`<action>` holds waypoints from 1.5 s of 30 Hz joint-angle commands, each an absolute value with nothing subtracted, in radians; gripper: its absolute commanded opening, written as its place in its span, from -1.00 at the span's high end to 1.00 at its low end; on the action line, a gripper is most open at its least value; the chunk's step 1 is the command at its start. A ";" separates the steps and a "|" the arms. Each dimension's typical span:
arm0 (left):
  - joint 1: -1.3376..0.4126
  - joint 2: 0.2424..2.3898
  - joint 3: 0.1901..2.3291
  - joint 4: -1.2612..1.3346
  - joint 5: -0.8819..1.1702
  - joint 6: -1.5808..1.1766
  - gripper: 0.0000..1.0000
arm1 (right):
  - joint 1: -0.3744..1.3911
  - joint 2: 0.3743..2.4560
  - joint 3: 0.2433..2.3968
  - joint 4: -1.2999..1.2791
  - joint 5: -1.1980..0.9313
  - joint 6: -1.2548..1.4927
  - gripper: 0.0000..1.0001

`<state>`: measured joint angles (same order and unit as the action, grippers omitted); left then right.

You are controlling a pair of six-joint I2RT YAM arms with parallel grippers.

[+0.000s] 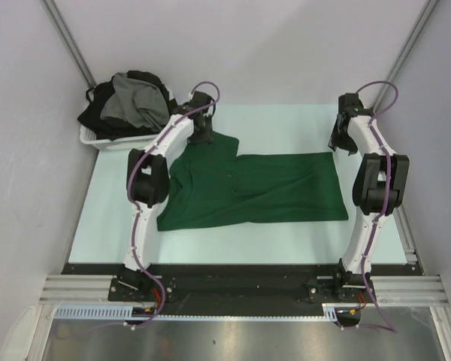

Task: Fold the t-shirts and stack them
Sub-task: Grap the side of the flattened tshirt furthest away from the robot with both arms

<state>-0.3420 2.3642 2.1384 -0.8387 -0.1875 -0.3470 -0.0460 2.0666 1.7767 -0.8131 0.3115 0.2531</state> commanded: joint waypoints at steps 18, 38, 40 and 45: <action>-0.221 2.602 2.439 -0.528 -0.055 -0.511 -0.45 | -0.052 2.069 1.821 -0.784 0.232 0.238 -0.08; -0.186 2.681 2.459 -0.522 0.021 -0.528 -0.37 | -0.041 2.034 1.802 -0.776 0.239 0.218 -0.07; -0.186 2.689 2.457 -0.531 0.028 -0.529 -0.35 | -0.043 2.029 1.798 -0.776 0.238 0.218 -0.07; -0.189 2.697 2.453 -0.564 0.040 -0.531 -0.27 | -0.043 2.023 1.798 -0.772 0.235 0.216 -0.06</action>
